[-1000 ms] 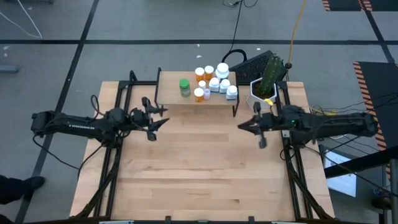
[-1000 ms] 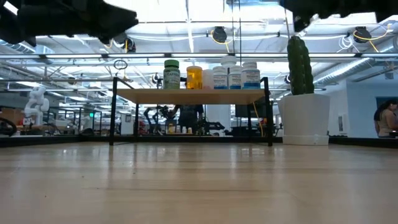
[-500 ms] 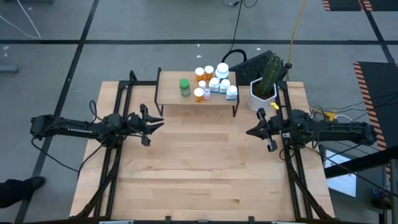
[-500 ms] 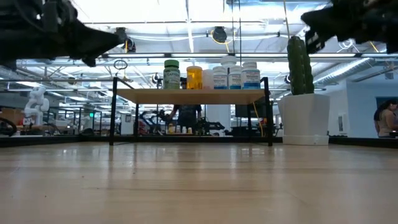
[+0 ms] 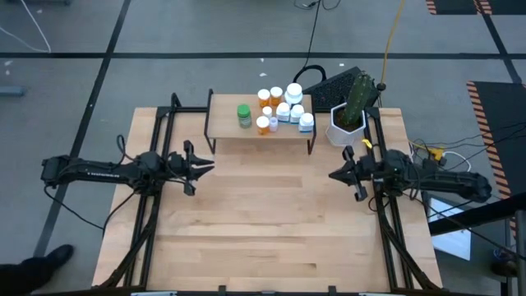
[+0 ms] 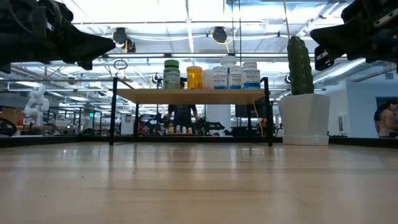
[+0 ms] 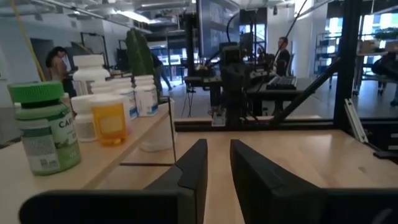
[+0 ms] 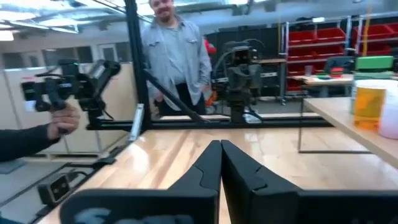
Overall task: Pick and place medicine bottles onto shelf by color
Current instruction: Return to Home Position
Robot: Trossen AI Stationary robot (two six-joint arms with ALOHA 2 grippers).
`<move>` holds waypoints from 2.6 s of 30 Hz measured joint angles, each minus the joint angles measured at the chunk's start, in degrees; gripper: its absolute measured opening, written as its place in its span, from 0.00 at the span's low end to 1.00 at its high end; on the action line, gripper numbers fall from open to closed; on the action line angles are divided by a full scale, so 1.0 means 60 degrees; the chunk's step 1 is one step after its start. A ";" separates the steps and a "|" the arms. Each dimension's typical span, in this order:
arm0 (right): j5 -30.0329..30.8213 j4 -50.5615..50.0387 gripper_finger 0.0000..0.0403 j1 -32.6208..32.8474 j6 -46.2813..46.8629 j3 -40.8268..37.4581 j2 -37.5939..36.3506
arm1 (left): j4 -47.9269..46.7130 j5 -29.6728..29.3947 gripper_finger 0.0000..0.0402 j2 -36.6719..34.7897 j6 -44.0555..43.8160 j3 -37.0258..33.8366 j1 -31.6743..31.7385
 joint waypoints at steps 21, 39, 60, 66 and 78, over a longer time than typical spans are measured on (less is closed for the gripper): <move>-0.0264 -0.1571 0.00 -0.0483 0.0234 -0.0466 -0.2142 | -0.4764 0.0062 0.17 -0.4086 0.0010 0.0000 0.0000; -0.0226 -0.1711 0.00 -0.0465 0.0175 -0.0599 -0.2008 | -0.5847 -0.0091 0.17 -0.4130 0.0200 0.0018 0.0004; -0.0227 -0.1679 0.00 -0.0465 0.0171 -0.0606 -0.2008 | -0.5654 -0.0146 0.17 -0.3963 -0.0028 0.0004 0.0004; -0.0227 -0.1675 0.00 -0.0465 0.0171 -0.0606 -0.2008 | -0.5650 -0.0142 0.17 -0.3963 -0.0025 0.0004 0.0004; -0.0231 -0.1675 0.00 -0.0465 0.0171 -0.0606 -0.2008 | -0.5643 -0.0138 0.17 -0.3963 -0.0025 0.0004 0.0004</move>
